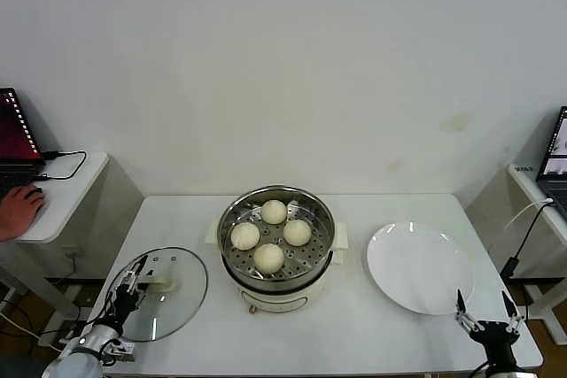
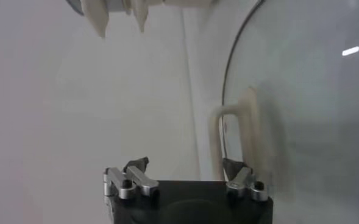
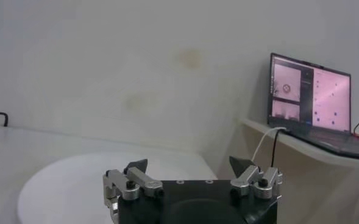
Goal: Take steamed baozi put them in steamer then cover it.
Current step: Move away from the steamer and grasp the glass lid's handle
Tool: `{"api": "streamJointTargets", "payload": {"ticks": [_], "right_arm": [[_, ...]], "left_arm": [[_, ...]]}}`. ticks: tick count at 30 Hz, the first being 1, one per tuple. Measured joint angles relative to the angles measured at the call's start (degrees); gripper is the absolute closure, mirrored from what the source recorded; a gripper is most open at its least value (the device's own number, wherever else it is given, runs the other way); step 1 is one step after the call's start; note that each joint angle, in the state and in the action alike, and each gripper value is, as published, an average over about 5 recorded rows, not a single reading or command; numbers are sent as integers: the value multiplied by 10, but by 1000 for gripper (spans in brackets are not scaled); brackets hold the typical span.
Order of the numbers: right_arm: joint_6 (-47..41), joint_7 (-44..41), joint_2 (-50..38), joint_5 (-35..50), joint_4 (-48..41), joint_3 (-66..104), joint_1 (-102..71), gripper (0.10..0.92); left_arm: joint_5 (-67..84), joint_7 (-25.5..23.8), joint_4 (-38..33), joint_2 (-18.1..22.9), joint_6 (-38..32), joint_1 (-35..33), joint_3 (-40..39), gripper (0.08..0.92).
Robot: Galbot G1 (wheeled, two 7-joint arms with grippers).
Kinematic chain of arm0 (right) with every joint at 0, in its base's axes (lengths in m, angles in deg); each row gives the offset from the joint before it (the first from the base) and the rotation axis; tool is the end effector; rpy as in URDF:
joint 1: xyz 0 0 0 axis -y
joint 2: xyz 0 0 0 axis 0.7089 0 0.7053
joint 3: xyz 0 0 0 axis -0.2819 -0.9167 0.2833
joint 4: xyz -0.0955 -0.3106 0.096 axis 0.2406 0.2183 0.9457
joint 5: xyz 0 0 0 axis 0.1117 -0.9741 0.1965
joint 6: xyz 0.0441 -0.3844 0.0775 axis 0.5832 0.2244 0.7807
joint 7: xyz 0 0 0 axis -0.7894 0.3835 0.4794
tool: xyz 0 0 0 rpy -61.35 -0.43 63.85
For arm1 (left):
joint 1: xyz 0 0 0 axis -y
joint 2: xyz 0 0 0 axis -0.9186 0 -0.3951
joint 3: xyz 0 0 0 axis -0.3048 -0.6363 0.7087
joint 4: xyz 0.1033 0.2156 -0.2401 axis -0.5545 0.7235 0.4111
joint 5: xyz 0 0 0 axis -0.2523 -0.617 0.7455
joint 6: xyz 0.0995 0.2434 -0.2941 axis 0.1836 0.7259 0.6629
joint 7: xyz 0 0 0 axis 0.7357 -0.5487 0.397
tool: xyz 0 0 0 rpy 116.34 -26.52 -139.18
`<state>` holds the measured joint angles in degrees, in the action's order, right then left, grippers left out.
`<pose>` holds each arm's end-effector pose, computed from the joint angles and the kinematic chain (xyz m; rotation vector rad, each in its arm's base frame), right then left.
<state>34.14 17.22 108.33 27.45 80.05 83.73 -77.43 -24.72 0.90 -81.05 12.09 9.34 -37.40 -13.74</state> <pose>0.1648 -0.1950 -0.3778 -0.3147 -3.0215 0.3161 0.2833 0.2353 -0.4405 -0.3113 -2.1209 -2.2760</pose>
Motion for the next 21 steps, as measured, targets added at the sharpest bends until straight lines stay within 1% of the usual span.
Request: {"api": "streamJointTargets", "payload": {"ticks": [9, 16, 19, 21], "right_arm": [[0, -1, 1, -5, -3, -2, 0, 203], [0, -2, 2, -8, -3, -2, -1, 203], [1, -2, 2, -10, -2, -4, -2, 203], [2, -2, 3, -11, -2, -5, -2, 203]], "left_arm": [[9, 4, 36, 4, -12, 19, -6, 602], [12, 16, 59, 9, -23, 29, -5, 803], [15, 23, 63, 11, -27, 29, -2, 845], [17, 29, 63, 13, -30, 27, 0, 847]]}}
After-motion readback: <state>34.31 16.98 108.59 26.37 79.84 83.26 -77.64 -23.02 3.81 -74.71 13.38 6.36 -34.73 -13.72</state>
